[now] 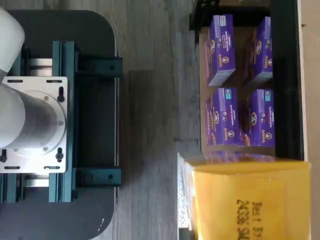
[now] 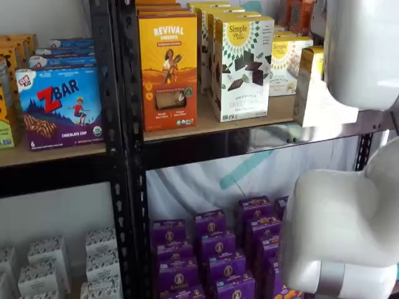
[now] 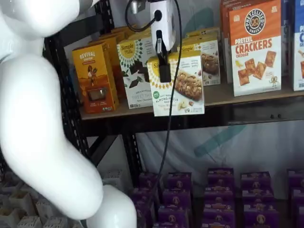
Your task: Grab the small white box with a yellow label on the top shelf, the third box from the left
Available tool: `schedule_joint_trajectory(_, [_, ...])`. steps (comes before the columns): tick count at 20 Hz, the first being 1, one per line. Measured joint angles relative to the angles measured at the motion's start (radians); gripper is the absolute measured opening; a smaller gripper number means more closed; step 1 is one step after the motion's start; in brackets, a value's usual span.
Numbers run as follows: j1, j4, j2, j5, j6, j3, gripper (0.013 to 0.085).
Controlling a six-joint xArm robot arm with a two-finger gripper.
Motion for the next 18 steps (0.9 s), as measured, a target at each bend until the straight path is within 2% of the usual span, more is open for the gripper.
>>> schedule_joint_trajectory(12, [-0.028, 0.005, -0.005, 0.006, -0.026, 0.000, 0.0330])
schedule_joint_trajectory(18, [-0.021, -0.001, -0.011, 0.009, -0.022, 0.008, 0.0330])
